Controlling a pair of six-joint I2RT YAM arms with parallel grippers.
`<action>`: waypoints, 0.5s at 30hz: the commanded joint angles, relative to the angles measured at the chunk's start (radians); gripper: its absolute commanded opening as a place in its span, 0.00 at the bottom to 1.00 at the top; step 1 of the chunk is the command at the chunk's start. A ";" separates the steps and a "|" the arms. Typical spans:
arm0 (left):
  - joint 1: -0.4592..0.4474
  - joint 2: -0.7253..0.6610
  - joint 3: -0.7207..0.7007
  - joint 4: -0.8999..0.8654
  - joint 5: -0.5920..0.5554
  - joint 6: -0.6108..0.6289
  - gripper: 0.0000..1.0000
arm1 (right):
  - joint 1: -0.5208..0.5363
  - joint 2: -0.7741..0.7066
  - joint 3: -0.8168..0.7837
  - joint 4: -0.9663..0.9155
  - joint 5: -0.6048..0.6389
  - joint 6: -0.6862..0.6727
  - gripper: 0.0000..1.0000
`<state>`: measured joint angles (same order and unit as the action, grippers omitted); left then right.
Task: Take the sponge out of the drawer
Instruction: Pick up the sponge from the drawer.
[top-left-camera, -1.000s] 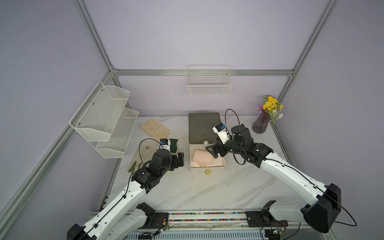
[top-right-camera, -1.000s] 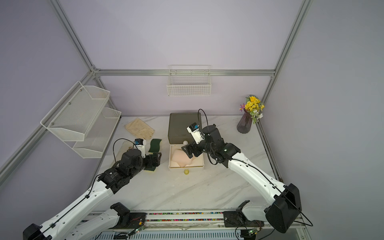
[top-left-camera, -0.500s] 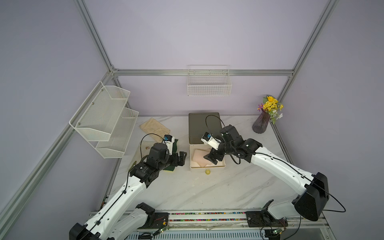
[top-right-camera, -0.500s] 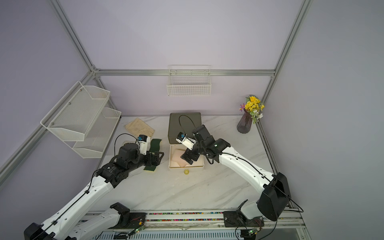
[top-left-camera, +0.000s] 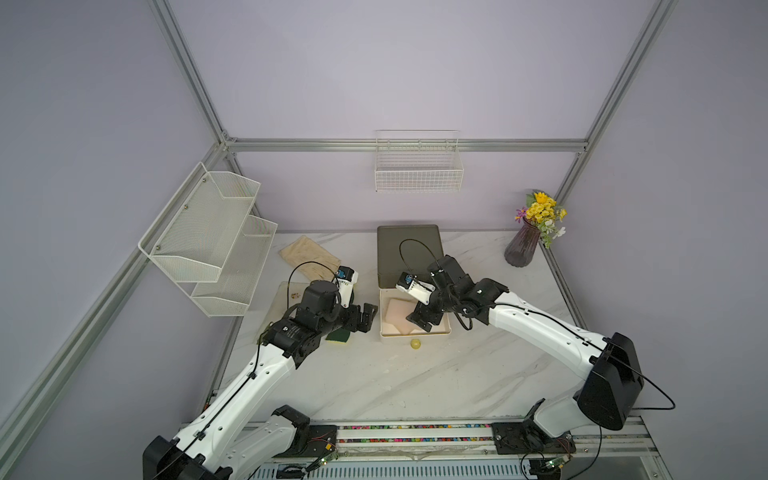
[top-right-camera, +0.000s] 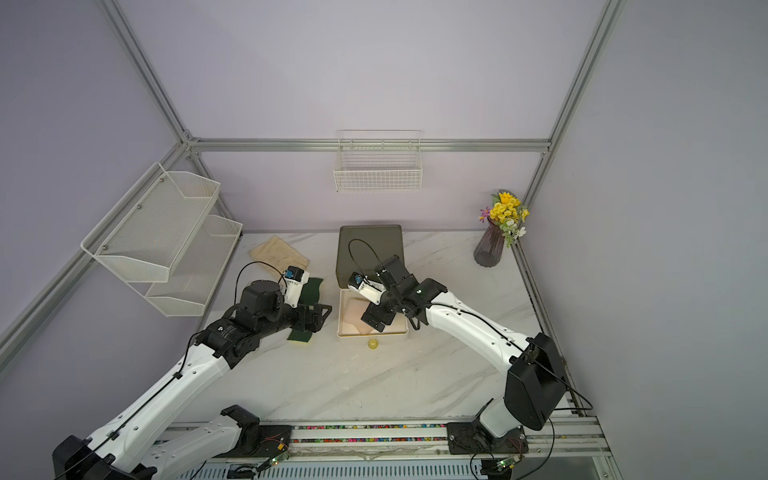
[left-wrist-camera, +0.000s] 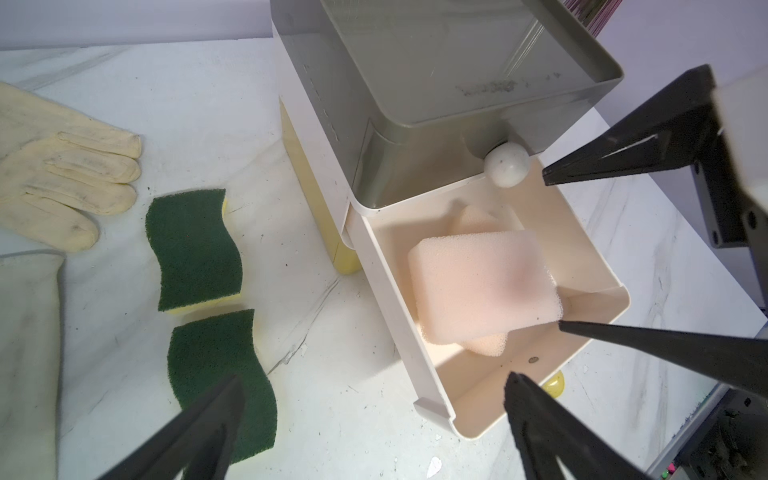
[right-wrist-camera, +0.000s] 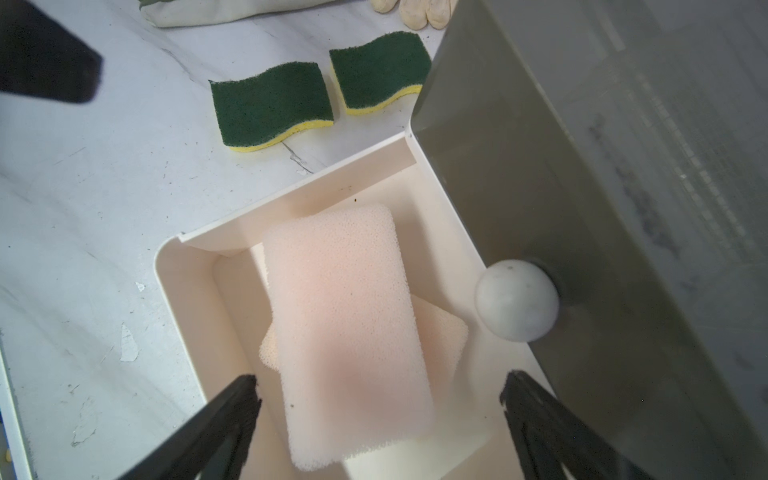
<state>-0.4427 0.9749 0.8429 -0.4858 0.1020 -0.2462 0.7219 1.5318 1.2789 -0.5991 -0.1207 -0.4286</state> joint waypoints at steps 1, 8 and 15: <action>0.012 -0.060 -0.026 0.067 0.012 0.027 1.00 | 0.005 0.024 0.007 0.012 0.009 0.016 0.97; 0.012 -0.102 -0.055 0.091 0.001 0.026 1.00 | 0.010 0.051 -0.004 0.026 0.002 0.008 0.97; 0.012 -0.059 -0.060 0.104 0.044 -0.011 1.00 | 0.013 0.074 -0.007 0.038 0.003 0.002 0.97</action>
<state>-0.4374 0.9066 0.7868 -0.4297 0.1089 -0.2466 0.7273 1.5936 1.2747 -0.5877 -0.1204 -0.4286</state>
